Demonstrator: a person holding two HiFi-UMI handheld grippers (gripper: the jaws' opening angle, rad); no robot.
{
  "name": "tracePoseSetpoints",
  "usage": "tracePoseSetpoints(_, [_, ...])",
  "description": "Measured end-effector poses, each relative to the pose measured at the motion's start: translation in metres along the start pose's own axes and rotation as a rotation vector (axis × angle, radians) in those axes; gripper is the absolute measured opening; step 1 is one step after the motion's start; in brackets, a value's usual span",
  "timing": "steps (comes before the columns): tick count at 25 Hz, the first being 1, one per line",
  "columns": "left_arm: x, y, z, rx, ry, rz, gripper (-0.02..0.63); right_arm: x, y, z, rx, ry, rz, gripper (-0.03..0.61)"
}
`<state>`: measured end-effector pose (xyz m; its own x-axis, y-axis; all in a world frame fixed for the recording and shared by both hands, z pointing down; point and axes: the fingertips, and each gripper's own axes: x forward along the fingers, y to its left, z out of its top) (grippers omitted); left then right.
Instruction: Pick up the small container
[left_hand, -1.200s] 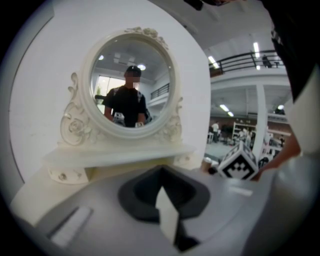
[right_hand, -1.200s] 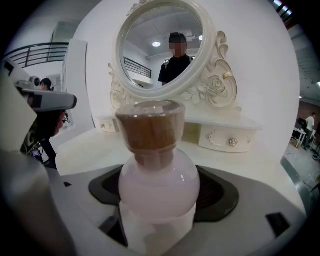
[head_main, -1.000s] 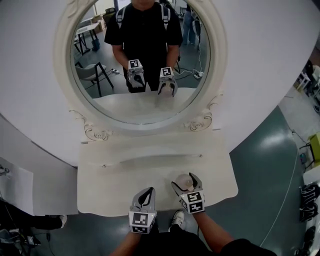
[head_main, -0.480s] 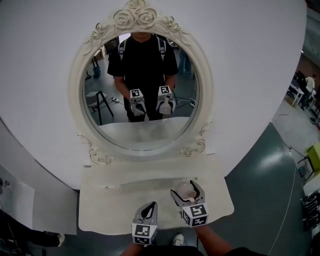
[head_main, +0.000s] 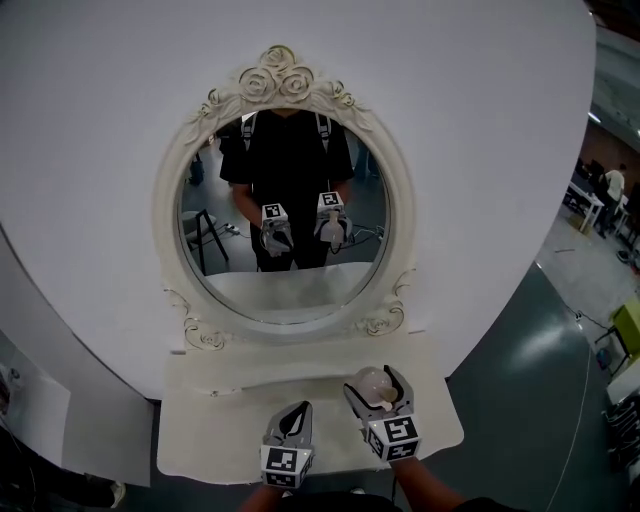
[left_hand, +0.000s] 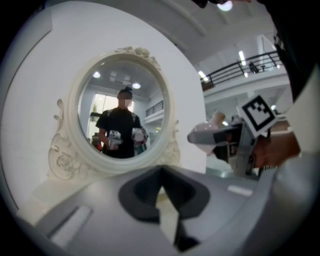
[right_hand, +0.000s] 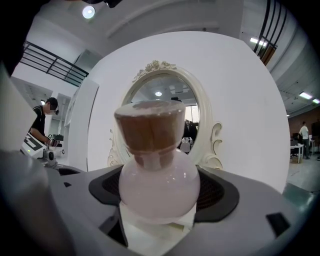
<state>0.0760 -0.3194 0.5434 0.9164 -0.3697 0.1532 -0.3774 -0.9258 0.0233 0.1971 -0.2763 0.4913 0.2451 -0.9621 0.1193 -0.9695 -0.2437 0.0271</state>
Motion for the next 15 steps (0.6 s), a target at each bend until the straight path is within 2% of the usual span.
tracePoseSetpoints(15, [0.008,0.006,0.015,0.008,-0.033,0.002,0.008,0.001,-0.010,0.012,-0.016,-0.023,-0.037,0.368])
